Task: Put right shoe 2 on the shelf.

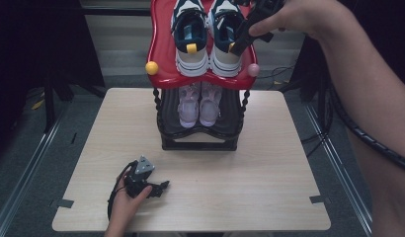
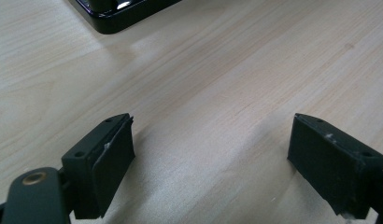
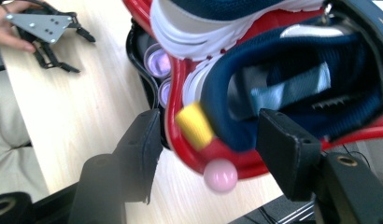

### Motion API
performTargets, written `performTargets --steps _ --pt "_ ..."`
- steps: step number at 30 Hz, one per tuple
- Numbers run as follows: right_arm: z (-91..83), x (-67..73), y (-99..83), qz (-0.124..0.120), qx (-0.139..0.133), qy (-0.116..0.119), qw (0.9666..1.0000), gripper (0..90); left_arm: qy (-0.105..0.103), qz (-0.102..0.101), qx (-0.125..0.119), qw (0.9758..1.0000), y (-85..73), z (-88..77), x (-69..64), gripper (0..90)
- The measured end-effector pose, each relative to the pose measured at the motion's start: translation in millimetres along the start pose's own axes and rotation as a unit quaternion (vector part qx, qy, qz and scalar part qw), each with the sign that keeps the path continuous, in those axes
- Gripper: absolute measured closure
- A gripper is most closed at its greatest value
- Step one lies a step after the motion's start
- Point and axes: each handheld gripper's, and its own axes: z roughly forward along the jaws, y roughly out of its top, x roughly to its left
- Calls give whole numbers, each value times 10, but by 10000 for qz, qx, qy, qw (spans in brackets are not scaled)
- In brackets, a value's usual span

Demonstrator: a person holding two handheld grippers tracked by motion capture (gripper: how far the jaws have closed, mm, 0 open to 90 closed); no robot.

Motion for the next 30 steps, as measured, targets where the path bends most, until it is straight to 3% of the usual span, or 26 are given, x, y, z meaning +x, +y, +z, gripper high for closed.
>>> performTargets --steps 11,14,21,30 --pt "-231 72 -508 427 -57 114 9990 321 28 30 -12 10000 9 10 13 133" --pt "-200 120 -680 502 -6 165 9986 297 16 25 1 10000 10 9 12 133" --pt "-45 221 -1086 664 -230 298 9971 269 59 83 -3 9999 11 9 14 130" --pt "175 372 -1396 745 -100 375 9965 250 57 1 -58 10000 10 16 5 130"
